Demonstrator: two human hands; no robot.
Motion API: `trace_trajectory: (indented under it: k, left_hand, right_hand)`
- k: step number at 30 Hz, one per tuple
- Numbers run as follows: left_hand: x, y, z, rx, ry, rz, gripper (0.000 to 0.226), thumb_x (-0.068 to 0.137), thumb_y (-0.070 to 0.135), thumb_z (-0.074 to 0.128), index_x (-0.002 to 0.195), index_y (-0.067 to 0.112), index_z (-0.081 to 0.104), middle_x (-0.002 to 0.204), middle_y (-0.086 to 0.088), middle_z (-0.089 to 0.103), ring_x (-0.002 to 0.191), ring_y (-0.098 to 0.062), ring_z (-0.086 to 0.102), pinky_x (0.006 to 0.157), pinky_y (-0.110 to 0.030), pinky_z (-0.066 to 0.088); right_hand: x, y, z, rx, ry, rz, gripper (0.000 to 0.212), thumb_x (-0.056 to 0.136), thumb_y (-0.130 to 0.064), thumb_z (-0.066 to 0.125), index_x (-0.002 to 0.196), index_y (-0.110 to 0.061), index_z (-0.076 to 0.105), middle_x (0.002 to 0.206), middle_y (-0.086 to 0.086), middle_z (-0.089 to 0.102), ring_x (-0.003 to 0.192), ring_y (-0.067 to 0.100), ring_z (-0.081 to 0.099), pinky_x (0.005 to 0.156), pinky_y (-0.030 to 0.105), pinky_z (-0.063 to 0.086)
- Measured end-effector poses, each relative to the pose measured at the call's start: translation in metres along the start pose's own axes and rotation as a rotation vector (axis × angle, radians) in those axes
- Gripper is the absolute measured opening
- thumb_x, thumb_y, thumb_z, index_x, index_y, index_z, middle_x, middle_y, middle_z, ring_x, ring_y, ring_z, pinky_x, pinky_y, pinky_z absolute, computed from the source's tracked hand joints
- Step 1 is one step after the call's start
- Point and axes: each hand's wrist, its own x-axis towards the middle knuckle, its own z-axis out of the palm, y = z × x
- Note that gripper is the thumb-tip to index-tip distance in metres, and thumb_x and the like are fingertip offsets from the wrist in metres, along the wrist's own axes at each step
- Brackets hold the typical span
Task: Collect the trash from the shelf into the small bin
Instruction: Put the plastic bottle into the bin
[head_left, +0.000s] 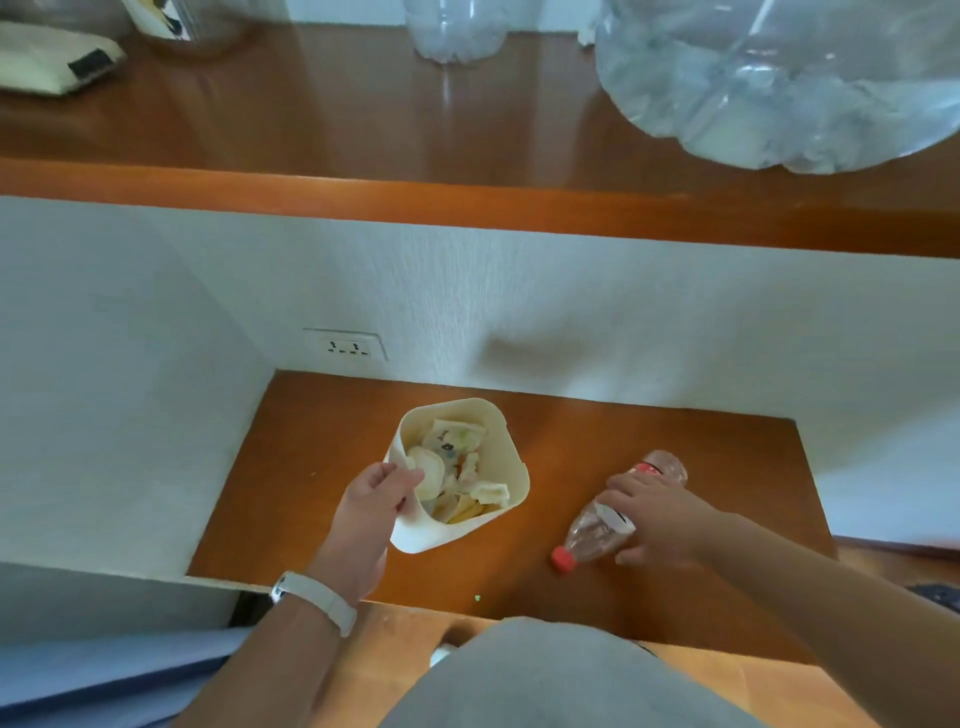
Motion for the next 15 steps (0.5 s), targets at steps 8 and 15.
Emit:
trace_trajectory:
  k: [8, 15]
  left_hand:
    - [-0.019, 0.009, 0.043, -0.002, 0.063, 0.002, 0.017, 0.097, 0.023, 0.062, 0.109, 0.011, 0.063, 0.112, -0.016, 0.063, 0.107, -0.028, 0.060, 0.085, -0.030, 0.051]
    - [-0.029, 0.015, 0.062, -0.003, 0.092, 0.020, 0.013, 0.097, 0.021, 0.061, 0.103, 0.009, 0.062, 0.103, -0.014, 0.062, 0.097, -0.025, 0.060, 0.081, -0.030, 0.051]
  right_hand:
    - [0.017, 0.008, 0.012, -0.165, 0.045, -0.146, 0.063, 0.087, -0.034, 0.064, 0.144, -0.021, 0.039, 0.142, 0.005, 0.047, 0.131, 0.026, 0.043, 0.112, 0.046, 0.033]
    - [0.009, 0.041, -0.019, 0.097, 0.413, 0.025, 0.058, 0.081, -0.050, 0.060, 0.131, -0.023, 0.047, 0.126, -0.004, 0.057, 0.112, 0.018, 0.051, 0.090, 0.032, 0.040]
